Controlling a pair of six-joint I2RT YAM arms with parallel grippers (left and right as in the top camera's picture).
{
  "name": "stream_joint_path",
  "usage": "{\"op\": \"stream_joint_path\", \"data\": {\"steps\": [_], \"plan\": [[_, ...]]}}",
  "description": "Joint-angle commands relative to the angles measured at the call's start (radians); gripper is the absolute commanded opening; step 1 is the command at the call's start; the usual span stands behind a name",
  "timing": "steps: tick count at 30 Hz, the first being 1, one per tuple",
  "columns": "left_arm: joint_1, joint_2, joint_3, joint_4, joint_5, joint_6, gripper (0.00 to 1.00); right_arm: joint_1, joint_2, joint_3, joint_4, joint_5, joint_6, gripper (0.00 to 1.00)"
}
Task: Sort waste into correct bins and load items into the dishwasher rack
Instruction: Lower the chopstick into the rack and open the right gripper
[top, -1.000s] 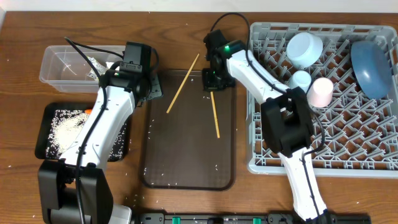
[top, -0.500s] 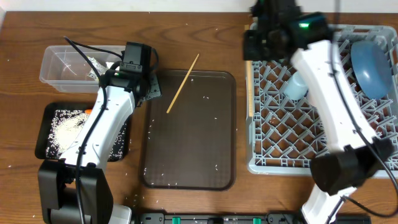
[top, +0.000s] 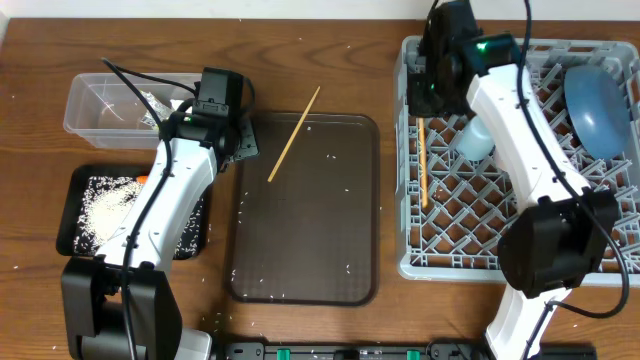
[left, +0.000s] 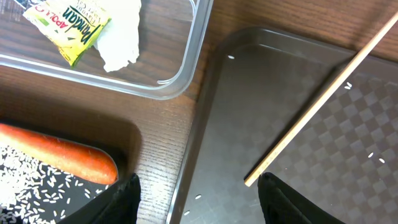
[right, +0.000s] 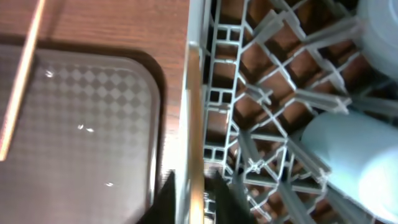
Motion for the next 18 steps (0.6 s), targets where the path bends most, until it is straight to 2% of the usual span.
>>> {"op": "stream_joint_path", "data": {"steps": [1,2,5,8,12,18], "plan": [[0.0,-0.017,0.001,-0.007,-0.016,0.006,0.62,-0.005,0.0,-0.037,0.031,0.021,-0.009,0.47],[0.0,-0.017,0.001,-0.006,-0.016,0.006,0.62,-0.005,0.0,-0.042,0.037,0.021,-0.009,0.59],[0.0,-0.017,0.001,-0.006,-0.016,0.006,0.62,-0.005,-0.001,-0.039,0.056,0.017,-0.009,0.77],[0.0,-0.017,0.001,-0.006,-0.016,0.006,0.62,-0.003,-0.001,-0.002,0.064,-0.064,-0.009,0.79],[0.001,-0.017,0.001,-0.006,-0.031,0.006,0.62,0.023,-0.001,0.067,0.098,-0.168,-0.009,0.76],[0.047,-0.018,0.001,-0.013,-0.041,0.003,0.63,0.146,0.011,0.087,0.232,-0.139,0.061,0.73]]}}
